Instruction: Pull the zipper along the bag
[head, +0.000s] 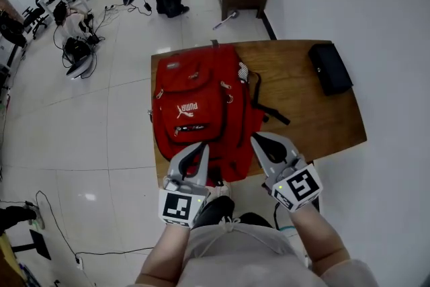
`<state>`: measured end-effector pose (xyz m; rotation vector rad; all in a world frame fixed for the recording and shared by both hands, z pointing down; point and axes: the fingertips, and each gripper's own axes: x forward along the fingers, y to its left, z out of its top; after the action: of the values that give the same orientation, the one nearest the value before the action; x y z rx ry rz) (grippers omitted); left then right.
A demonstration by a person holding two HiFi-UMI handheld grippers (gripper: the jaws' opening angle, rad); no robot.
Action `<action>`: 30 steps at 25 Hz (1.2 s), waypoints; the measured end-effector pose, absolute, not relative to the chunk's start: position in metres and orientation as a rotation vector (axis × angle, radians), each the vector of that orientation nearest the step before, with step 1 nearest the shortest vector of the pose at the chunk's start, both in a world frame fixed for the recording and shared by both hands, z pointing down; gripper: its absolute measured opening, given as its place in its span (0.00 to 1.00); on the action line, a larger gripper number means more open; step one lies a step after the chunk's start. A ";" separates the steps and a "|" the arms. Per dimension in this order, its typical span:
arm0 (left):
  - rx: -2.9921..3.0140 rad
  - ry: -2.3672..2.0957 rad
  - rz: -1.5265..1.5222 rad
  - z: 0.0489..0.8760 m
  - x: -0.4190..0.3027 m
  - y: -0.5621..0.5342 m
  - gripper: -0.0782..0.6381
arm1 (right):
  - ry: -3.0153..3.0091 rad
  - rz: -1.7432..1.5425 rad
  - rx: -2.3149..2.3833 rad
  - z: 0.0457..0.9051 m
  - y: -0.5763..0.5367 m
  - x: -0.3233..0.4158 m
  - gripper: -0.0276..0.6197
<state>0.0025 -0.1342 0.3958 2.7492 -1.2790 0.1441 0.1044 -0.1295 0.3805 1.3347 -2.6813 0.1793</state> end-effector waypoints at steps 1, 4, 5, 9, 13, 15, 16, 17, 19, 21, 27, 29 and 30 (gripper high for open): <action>2.750 -1.277 0.147 0.394 0.000 -0.122 0.12 | -2.682 0.174 1.330 0.380 -0.118 0.102 0.05; 2.817 -1.281 0.184 0.386 -0.001 -0.083 0.12 | -2.688 0.178 1.317 0.381 -0.082 0.094 0.05; 2.837 -1.287 0.189 0.383 -0.002 -0.070 0.12 | -2.688 0.187 1.314 0.384 -0.069 0.092 0.05; 2.825 -1.300 0.152 0.380 -0.008 -0.013 0.12 | -2.672 0.218 1.324 0.398 -0.015 0.083 0.05; 2.794 -1.306 0.088 0.371 -0.023 0.047 0.12 | -2.652 0.237 1.362 0.402 0.039 0.074 0.05; 2.787 -1.321 0.054 0.366 -0.031 0.075 0.12 | -2.664 0.223 1.364 0.400 0.065 0.067 0.05; 2.786 -1.329 0.049 0.364 -0.035 0.089 0.12 | -2.668 0.206 1.358 0.398 0.079 0.063 0.05; 2.786 -1.337 0.047 0.362 -0.040 0.101 0.12 | -2.672 0.187 1.349 0.397 0.092 0.058 0.05; 2.783 -1.351 0.041 0.358 -0.048 0.121 0.12 | -2.685 0.159 1.329 0.393 0.115 0.049 0.05; 2.784 -1.366 0.036 0.354 -0.056 0.135 0.12 | -2.701 0.135 1.317 0.387 0.133 0.040 0.05; 2.819 -1.307 0.039 0.343 -0.063 0.162 0.12 | -2.802 -0.082 1.359 0.345 0.167 0.027 0.05; 2.837 -1.291 0.063 0.340 -0.070 0.167 0.12 | -2.806 -0.096 1.361 0.339 0.173 0.022 0.05; 2.844 -1.287 0.077 0.340 -0.075 0.168 0.12 | -2.804 -0.099 1.356 0.339 0.173 0.018 0.05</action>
<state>-0.0754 0.1683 0.3401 2.8435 -1.2875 0.0773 0.0177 0.1733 0.3390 1.3562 -2.8039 -0.0990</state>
